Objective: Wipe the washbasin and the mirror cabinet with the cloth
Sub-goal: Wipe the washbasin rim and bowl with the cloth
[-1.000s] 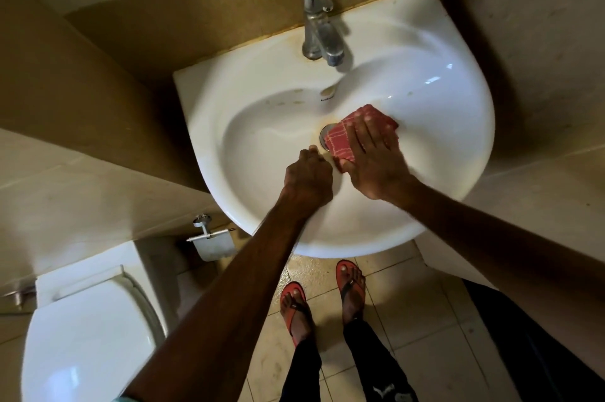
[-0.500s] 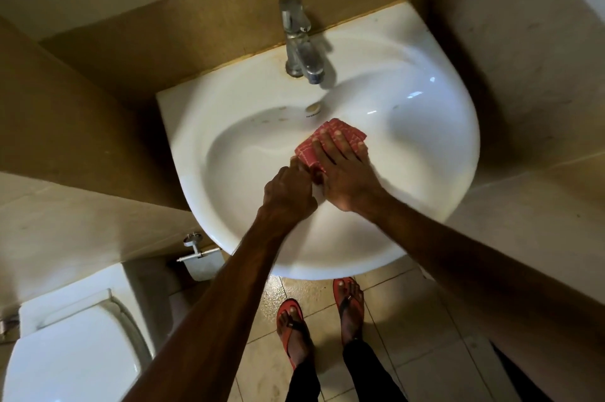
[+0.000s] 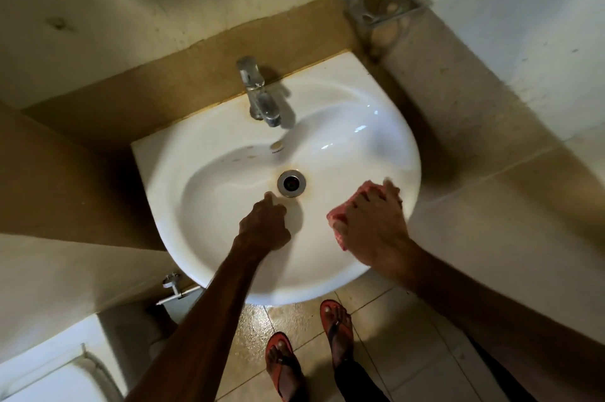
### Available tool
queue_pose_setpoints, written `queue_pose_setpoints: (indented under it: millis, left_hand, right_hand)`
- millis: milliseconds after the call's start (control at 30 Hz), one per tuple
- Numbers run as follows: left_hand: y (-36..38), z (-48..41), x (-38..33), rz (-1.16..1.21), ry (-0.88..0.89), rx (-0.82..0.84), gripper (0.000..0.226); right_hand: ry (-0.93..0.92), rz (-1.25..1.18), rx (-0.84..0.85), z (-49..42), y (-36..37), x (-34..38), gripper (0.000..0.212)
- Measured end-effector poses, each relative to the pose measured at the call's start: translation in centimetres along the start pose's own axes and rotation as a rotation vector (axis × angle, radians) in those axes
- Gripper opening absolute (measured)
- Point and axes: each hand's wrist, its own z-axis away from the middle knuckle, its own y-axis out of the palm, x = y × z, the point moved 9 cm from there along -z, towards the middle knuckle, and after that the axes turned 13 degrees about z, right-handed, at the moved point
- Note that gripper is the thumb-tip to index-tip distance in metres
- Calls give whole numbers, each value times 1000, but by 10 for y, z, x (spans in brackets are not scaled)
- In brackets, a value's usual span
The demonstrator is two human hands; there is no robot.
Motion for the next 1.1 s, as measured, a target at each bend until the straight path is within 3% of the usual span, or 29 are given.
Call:
queue_pose_setpoints:
  millis: [100, 200, 367, 533, 700, 767, 933, 1100]
  left_hand:
    - [9, -4, 0, -5, 4, -8, 53]
    - [15, -7, -3, -12, 20, 2, 50]
    - [21, -8, -21, -18, 59, 8, 73]
    - [30, -3, -53, 2, 108, 47, 88]
    - [28, 2, -65, 18, 87, 68, 60]
    - [28, 2, -63, 19, 92, 62, 60]
    - [28, 0, -66, 50, 88, 39, 50]
    - [32, 0, -71, -15, 115, 49, 57]
  right_hand:
    - [109, 48, 104, 7, 5, 8, 62]
    - [202, -117, 52, -11, 11, 10, 76]
    - [122, -154, 32, -33, 27, 1, 78]
    - [123, -53, 29, 9, 14, -25, 73]
    - [211, -174, -52, 39, 6, -42, 78]
    - [234, -168, -3, 22, 9, -53, 81]
    - [352, -123, -108, -24, -2, -94, 87]
    - [362, -168, -123, 22, 3, -65, 77]
